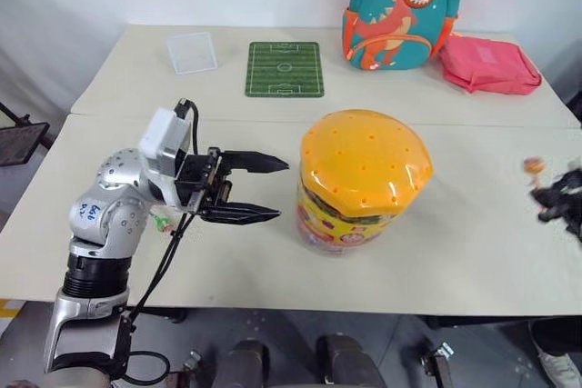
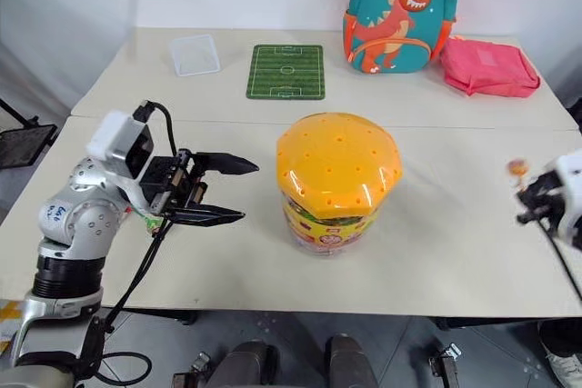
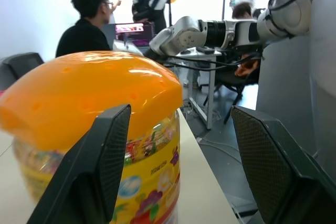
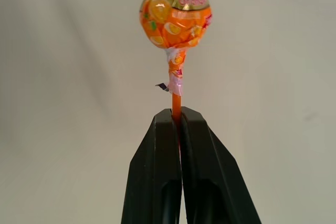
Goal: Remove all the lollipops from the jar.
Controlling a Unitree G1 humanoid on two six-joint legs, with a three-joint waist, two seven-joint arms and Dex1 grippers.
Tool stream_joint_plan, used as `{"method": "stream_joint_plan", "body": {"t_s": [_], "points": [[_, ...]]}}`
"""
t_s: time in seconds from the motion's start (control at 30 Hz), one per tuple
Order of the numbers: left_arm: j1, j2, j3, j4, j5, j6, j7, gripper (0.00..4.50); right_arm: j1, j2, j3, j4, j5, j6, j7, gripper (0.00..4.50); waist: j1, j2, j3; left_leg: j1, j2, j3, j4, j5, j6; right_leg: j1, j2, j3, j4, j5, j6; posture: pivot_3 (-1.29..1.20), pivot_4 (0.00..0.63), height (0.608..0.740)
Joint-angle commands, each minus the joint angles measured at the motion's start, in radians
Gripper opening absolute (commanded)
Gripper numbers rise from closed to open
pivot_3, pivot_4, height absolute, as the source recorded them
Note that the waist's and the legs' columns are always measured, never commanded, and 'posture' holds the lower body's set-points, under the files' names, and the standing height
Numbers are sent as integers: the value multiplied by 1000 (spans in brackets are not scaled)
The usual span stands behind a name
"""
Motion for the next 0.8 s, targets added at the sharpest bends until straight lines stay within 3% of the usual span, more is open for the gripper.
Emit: {"method": "stream_joint_plan", "body": {"t_s": [0.03, 0.23, 0.33, 0.5, 0.57, 0.63, 0.7, 0.73, 0.8], "points": [[53, 51, 2, -20, 73, -76, -29, 3240, -21, -10, 3, 51, -42, 45, 53, 27, -1, 0, 0, 0, 0, 0, 0, 0, 0, 0, 0, 0, 0, 0, 0, 0, 150, 740], [102, 69, 11, -58, 68, -74, -11, 3240, -52, 33, 22, 86, -132, 63, 32, 27, 12, 1, 0, 1, 0, -2, 0, 0, 0, 1, -1, 0, 0, 0, 0, 0, 150, 740], [110, 70, 22, -68, 60, -62, 12, 3240, -50, 53, 2, 64, -144, 62, 41, 706, 14, 1, 0, 0, 0, -2, 0, 0, 0, 1, -2, 0, -1, 0, 0, 0, 150, 740], [102, 80, 51, -42, 61, -44, 53, 3240, -10, 61, -120, 70, -154, 17, 99, 2299, 11, 1, 0, 0, -1, -1, 0, 0, 0, 0, -1, 0, -1, 0, 0, 0, 150, 740], [103, 91, 53, 2, 120, -63, 99, 3240, 34, 90, -219, 38, -116, -59, 210, 2964, 13, 1, 0, 0, -1, -2, 0, 0, 1, 1, -1, -1, 0, 0, 0, 0, 150, 740], [126, 99, 68, 65, 174, -119, 123, 3240, 59, 169, -344, -20, -22, -188, 374, 3679, 12, 1, 0, 1, 0, -2, -1, 0, 1, 1, -1, -1, -1, 0, 0, 0, 150, 740], [150, 114, 86, 130, 214, -155, 142, 3240, 45, 249, -443, -65, 61, -269, 447, 4253, 7, 1, 0, 1, 0, -2, -2, -1, 1, 2, 0, -1, -2, 0, 0, 0, 150, 740], [164, 120, 96, 156, 226, -177, 140, 3240, 33, 275, -467, -85, 76, -296, 450, 4485, 3, 1, 0, 2, 0, -1, -2, -1, 1, 2, 0, -1, -2, 0, 0, 0, 150, 740], [186, 135, 109, 195, 244, -227, 124, 3240, 29, 299, -483, -136, 109, -282, 441, 4485, 1, 1, 0, 2, 0, 0, -2, -1, 1, 2, 0, 0, -1, 0, 0, 0, 150, 740]]}}
